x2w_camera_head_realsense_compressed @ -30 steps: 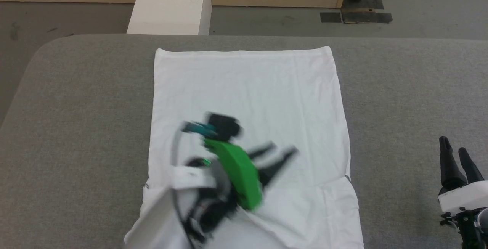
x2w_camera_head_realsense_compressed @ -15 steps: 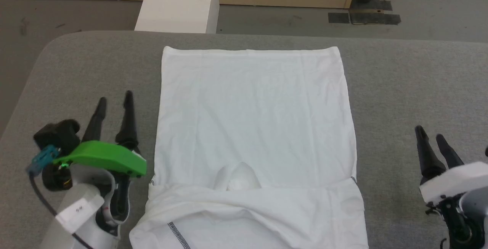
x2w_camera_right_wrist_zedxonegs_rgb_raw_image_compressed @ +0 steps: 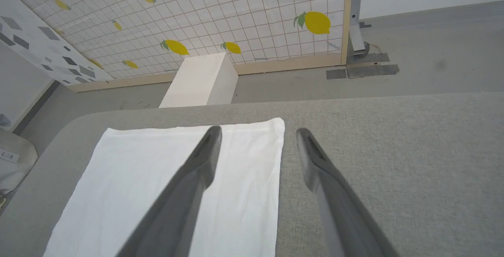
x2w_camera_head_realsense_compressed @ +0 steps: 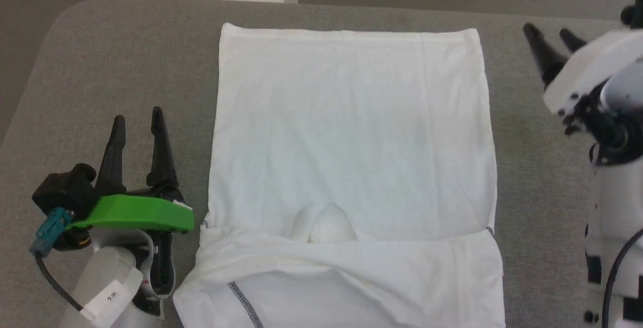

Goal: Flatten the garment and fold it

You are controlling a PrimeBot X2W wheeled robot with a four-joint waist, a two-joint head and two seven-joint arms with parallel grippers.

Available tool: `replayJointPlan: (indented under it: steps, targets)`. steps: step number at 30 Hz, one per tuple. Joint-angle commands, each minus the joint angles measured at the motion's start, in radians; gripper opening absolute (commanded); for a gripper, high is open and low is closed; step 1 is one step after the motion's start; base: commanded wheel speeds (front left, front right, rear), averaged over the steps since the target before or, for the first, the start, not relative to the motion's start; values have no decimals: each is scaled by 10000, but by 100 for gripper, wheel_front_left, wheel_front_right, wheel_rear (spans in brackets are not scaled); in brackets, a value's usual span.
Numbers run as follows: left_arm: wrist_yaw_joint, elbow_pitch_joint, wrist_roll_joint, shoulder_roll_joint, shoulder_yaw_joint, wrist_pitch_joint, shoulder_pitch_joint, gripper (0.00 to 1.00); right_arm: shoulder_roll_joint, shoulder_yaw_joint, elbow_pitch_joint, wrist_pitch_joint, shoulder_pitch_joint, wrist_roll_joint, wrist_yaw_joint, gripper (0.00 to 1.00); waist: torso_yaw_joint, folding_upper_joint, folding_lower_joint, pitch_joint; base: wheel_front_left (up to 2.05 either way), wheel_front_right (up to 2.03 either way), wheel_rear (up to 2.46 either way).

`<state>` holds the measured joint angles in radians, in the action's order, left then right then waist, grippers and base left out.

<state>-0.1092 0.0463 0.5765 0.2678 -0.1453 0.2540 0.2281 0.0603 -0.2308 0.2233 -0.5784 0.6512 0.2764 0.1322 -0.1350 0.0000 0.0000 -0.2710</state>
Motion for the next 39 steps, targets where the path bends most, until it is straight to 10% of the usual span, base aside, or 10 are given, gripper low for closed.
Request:
replayJointPlan:
  steps: [1,14,28,29,30,39]
  targets:
    - [33,-114,-150,-97,4,63,89,100,129,-14,284,-310,635,-389,-15,100,-539,0,0,-851,0,0,0]
    - [466,-691,-598,-954,120,76,738,100,1795,1568,2370,-4296,4081,-3559,-15,100,-1802,0,0,-2893,0,0,0]
    - [1051,-561,-1096,-1518,513,77,843,100,2086,2476,2615,-5836,4121,-3346,-15,99,-1905,0,0,-3388,0,0,0]
    - [1081,-519,-1115,-1518,535,77,855,100,2058,2438,2595,-5940,4103,-3284,-15,19,-1850,0,0,-3366,0,0,0]
    - [1100,-485,-1128,-1501,553,77,873,100,2045,2426,2553,-5961,4100,-3242,-15,0,-1799,0,0,-3345,0,0,0]
    - [1532,-34,-567,-528,868,-1418,2451,100,1831,2756,2045,-5352,4275,-2771,-15,0,-978,0,0,-3203,0,0,0]
